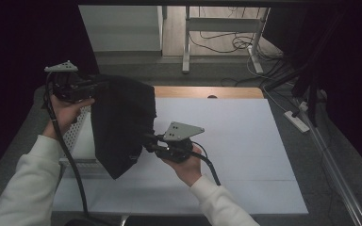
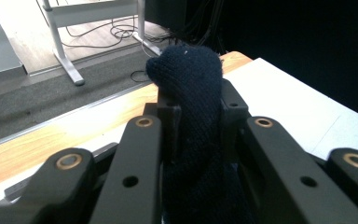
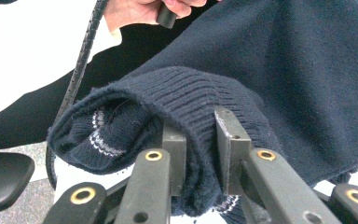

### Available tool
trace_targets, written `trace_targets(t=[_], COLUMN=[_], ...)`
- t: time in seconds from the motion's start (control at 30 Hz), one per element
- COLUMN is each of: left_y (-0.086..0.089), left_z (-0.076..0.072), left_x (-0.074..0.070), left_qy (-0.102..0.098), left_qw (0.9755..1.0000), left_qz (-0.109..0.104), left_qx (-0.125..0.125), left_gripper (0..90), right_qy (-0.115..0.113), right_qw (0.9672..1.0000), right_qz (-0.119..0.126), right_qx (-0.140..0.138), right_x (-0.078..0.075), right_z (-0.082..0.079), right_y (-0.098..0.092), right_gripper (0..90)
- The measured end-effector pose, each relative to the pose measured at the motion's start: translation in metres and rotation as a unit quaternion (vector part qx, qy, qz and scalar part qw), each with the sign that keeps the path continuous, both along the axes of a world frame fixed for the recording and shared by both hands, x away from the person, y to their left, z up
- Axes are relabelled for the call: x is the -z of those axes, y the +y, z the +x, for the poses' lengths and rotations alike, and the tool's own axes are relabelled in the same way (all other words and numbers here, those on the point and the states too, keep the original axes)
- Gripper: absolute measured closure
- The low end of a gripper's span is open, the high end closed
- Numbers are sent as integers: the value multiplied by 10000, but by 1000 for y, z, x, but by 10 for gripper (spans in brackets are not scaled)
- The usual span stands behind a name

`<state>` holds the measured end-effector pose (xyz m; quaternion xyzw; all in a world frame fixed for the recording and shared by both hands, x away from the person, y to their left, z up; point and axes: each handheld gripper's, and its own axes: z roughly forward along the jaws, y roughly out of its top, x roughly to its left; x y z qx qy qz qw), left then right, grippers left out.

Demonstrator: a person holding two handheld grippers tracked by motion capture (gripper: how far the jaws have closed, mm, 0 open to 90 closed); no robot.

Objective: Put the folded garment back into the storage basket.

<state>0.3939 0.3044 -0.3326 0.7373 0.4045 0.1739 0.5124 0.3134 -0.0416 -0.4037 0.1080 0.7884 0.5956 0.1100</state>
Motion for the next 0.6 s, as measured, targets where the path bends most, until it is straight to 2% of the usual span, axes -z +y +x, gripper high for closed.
trace_targets(t=[0.43, 0.6], left_y=[15, 20], left_z=[-2, 0], left_x=[-1, -5], left_qy=[-10, -10], left_qw=[9999, 9998], left_qz=[10, 92], left_qx=[-130, -198], left_gripper=[748, 747], right_qy=[-40, -20], right_qw=[9998, 9998], right_qz=[-60, -53], right_qx=[-159, -208], right_x=[0, 1], right_z=[0, 2], right_y=[17, 23], right_gripper=[761, 761])
